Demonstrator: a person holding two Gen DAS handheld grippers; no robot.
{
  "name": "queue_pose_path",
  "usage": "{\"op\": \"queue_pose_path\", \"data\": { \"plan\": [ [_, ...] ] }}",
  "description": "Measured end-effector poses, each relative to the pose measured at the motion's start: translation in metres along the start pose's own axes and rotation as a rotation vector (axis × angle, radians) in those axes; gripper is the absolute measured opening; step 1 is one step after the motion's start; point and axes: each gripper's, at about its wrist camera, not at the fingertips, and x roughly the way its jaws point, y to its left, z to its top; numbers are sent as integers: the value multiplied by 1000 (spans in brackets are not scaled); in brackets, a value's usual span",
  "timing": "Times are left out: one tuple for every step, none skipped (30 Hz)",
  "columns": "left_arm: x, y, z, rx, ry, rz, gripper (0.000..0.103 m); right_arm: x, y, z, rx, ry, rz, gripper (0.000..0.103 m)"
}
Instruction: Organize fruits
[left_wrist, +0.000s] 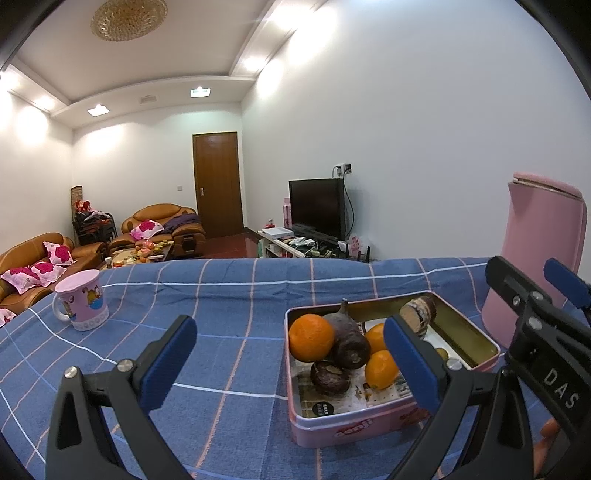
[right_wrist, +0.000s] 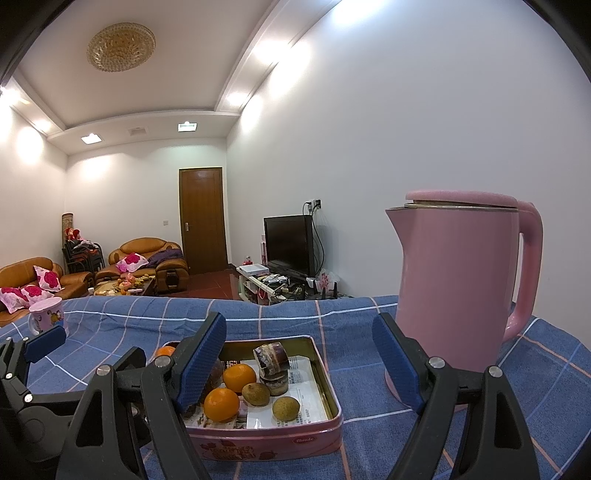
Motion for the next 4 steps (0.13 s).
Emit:
{"op": "queue_pose_path", "data": {
  "plan": [
    [0,0,0,0,0,0,103,0,0,0,1,1,-2,83],
    [0,0,0,1,0,0,103,0,0,0,2,1,-4,83],
    [0,-1,0,2,1,-3,103,0,-1,0,4,2,-6,83],
    [0,0,0,4,3,-6,103,0,-1,0,6,2,-10,83]
  ]
}}
